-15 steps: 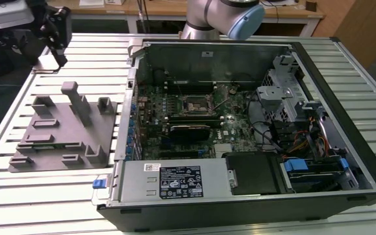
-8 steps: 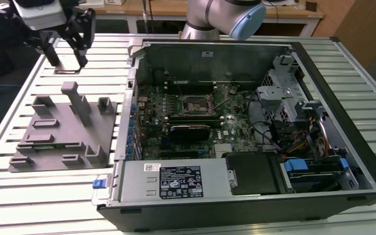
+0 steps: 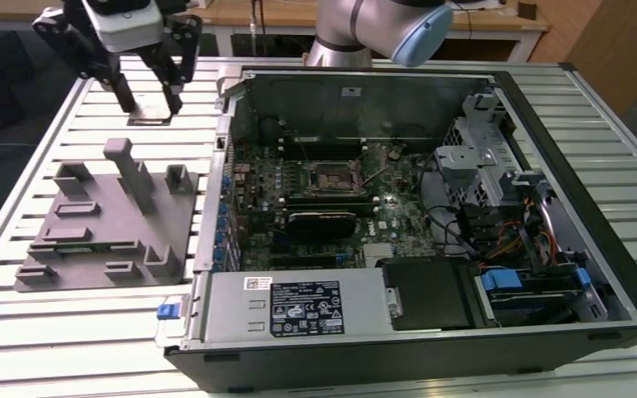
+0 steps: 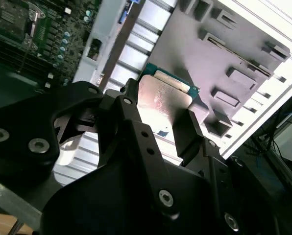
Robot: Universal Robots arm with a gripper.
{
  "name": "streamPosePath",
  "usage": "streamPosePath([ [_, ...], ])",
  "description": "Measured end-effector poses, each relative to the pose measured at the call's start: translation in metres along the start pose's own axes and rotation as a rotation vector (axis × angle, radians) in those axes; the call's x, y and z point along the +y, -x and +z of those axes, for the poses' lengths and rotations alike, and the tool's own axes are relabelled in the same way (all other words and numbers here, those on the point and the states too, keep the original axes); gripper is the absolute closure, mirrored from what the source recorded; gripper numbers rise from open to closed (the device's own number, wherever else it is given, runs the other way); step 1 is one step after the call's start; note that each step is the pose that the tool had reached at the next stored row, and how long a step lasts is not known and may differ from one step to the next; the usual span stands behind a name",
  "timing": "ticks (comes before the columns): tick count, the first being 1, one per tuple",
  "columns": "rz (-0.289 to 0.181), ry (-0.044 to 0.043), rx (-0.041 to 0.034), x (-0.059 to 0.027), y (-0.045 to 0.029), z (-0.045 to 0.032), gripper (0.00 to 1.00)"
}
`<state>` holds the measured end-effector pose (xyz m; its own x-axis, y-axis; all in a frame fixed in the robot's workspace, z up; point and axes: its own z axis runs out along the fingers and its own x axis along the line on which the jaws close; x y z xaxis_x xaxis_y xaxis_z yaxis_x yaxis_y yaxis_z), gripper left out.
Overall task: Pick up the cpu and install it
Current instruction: 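Pick up the cpu and move it towards the insertion slot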
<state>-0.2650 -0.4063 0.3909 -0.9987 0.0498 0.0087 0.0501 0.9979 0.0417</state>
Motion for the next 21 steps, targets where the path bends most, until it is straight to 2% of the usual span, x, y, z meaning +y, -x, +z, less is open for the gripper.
streamPosePath([
  [21,0.0,0.0,0.0,0.0049,0.0942,0.0003,0.47],
])
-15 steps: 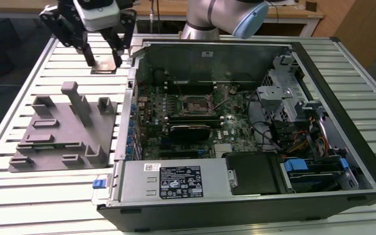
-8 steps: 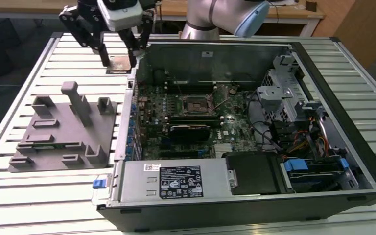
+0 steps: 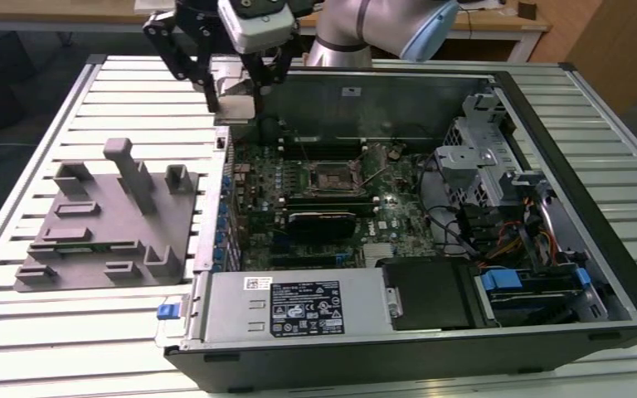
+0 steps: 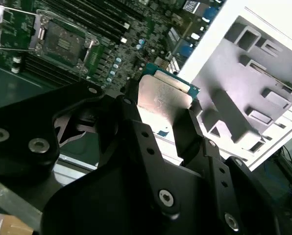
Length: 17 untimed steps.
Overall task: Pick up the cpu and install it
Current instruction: 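Pick up the cpu and move it towards the insertion slot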
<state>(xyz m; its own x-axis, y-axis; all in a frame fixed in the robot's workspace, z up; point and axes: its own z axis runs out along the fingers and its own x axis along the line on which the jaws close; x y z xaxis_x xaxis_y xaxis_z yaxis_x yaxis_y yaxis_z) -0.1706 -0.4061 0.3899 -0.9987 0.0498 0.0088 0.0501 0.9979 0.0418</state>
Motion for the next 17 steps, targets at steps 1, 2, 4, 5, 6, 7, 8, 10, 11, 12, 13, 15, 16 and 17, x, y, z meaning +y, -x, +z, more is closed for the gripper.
streamPosePath([
  [1,0.0,0.0,-0.0001,0.0002,0.0041,0.0,0.47],
  [2,0.0,0.0,0.0,0.0004,0.0081,0.0,0.47],
  [4,0.0,-0.0001,0.0001,0.0009,0.0162,-0.0001,0.47],
  [5,0.0,0.0,0.0,0.0011,0.0198,0.0,0.47],
  [6,0.0,0.0,0.0,0.0012,0.0229,0.0,0.47],
  [7,0.0,0.0,0.0,0.0014,0.0256,0.0001,0.47],
  [8,0.0,0.0,0.0,0.0015,0.0281,0.0001,0.47],
  [10,0.0,0.0001,0.0,0.0019,0.0337,0.0002,0.47],
  [11,0.0,0.0,0.0001,0.0021,0.0375,0.0002,0.47],
  [12,0.0,-0.0001,0.0001,0.0024,0.041,0.0002,0.47],
  [13,0.0,0.0,0.0,0.0027,0.0444,0.0003,0.47],
  [15,0.0,0.0,0.0001,0.0033,0.0496,0.0005,0.47],
  [16,0.0,-0.0001,0.0001,0.0036,0.0517,0.0006,0.47],
  [17,0.0,0.0,0.0,0.0039,0.0538,0.0008,0.47],
])
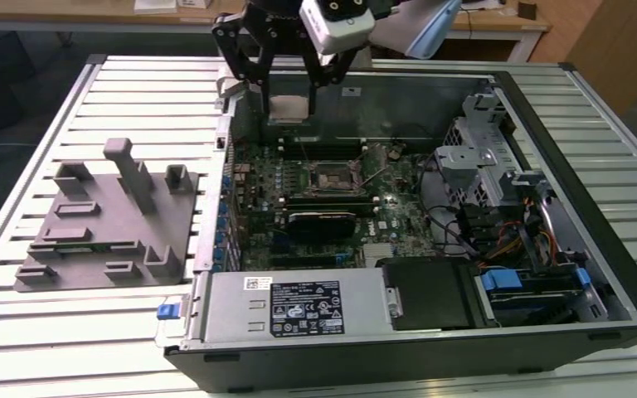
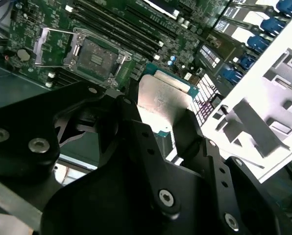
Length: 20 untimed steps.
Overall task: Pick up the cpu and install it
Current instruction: 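Pick up the cpu and move it towards the insertion slot, then place the cpu into insertion slot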
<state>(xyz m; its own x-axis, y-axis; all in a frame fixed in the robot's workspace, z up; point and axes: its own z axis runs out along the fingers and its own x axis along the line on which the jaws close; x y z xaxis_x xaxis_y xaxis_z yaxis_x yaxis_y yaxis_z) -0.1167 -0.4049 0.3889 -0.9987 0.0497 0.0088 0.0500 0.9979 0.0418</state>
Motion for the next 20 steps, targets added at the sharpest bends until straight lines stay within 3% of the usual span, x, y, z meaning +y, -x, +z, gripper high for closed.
streamPosePath([
  [5,0.0,0.0001,0.0,0.0013,0.014,0.0004,0.47],
  [17,0.0,0.0005,0.0002,0.0047,0.065,0.0017,0.47],
  [20,0.001,0.0008,0.0001,0.0049,0.0701,0.0022,0.47],
])
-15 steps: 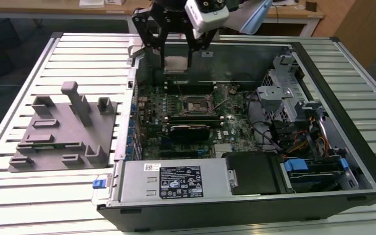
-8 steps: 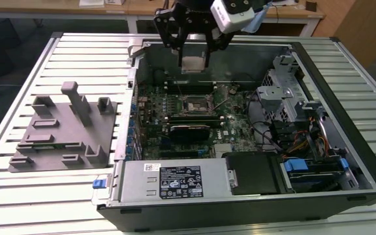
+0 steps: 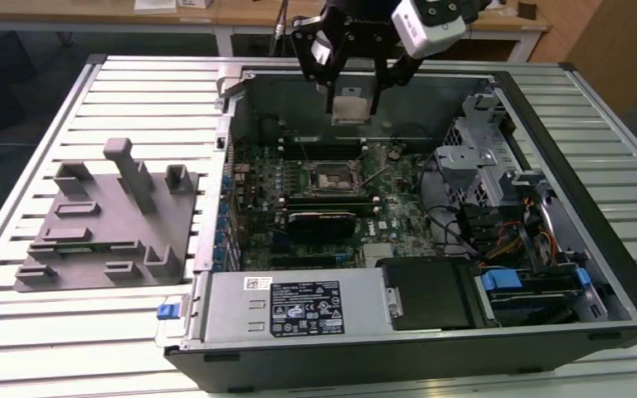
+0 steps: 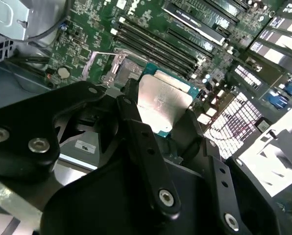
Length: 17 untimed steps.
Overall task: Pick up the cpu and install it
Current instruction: 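Place the cpu into insertion slot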
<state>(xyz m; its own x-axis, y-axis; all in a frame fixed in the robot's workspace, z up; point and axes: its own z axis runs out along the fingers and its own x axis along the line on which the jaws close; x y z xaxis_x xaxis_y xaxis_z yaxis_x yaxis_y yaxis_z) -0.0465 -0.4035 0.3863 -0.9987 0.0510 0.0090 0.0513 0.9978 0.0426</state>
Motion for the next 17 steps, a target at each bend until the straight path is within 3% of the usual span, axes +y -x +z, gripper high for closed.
streamPosePath([
  [6,0.063,-0.0016,-0.0027,0.0005,0.0005,0.0004,0.47],
  [17,0.2,-0.012,-0.0093,0.001,0.0005,0.0013,0.47],
])
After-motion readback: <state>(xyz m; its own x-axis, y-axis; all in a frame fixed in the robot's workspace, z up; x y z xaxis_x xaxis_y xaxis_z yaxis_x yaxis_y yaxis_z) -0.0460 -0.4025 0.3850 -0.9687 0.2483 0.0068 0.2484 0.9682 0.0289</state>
